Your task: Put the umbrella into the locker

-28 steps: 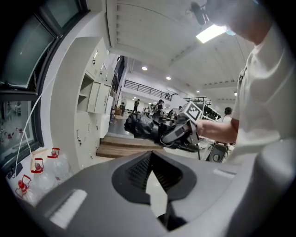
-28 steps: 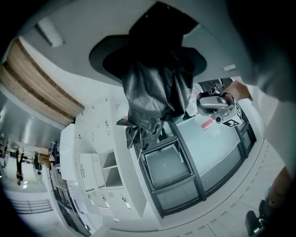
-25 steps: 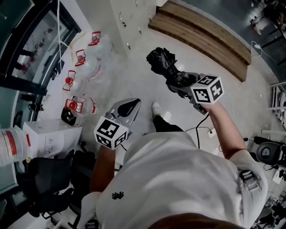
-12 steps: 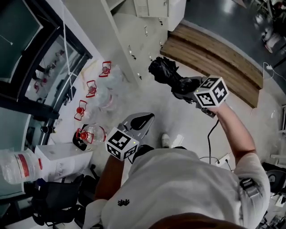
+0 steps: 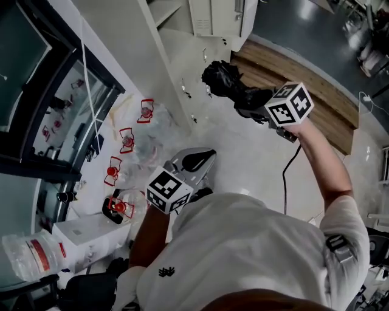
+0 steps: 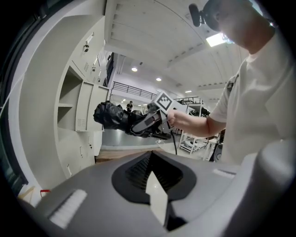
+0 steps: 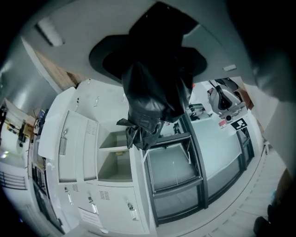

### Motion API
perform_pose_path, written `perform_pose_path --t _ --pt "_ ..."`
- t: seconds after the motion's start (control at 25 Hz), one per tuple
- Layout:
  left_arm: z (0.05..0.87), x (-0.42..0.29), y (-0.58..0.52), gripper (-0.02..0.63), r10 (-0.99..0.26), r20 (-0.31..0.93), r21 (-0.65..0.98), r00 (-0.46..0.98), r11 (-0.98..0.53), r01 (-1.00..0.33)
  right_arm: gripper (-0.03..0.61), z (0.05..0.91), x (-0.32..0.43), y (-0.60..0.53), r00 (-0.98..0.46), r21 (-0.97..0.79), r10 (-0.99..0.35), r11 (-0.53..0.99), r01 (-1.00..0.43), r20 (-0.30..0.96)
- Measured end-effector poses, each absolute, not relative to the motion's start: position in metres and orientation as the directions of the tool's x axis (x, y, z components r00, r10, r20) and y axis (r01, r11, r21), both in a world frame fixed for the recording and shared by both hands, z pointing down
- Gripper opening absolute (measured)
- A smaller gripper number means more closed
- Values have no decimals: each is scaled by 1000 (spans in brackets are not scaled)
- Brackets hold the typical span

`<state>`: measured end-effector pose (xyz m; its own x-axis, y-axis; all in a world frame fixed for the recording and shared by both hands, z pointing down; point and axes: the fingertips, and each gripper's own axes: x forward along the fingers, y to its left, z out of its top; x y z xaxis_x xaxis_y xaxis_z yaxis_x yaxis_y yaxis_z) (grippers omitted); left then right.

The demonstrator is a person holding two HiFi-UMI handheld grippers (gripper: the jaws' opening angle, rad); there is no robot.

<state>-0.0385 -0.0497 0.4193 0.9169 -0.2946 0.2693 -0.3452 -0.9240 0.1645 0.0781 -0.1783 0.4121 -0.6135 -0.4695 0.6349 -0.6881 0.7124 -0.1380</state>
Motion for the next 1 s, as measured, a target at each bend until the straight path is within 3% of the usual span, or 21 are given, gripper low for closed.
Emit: perform_pose_path --t 0.52,1.0 --pt "406 -33 -159 54 -115 267 161 957 -974 -162 239 369 42 -334 -579 -68 -534 696 -715 616" --pt "368 51 -263 54 -120 247 121 962 -981 -153 239 334 31 -473 -605 23 -505 779 -626 616"
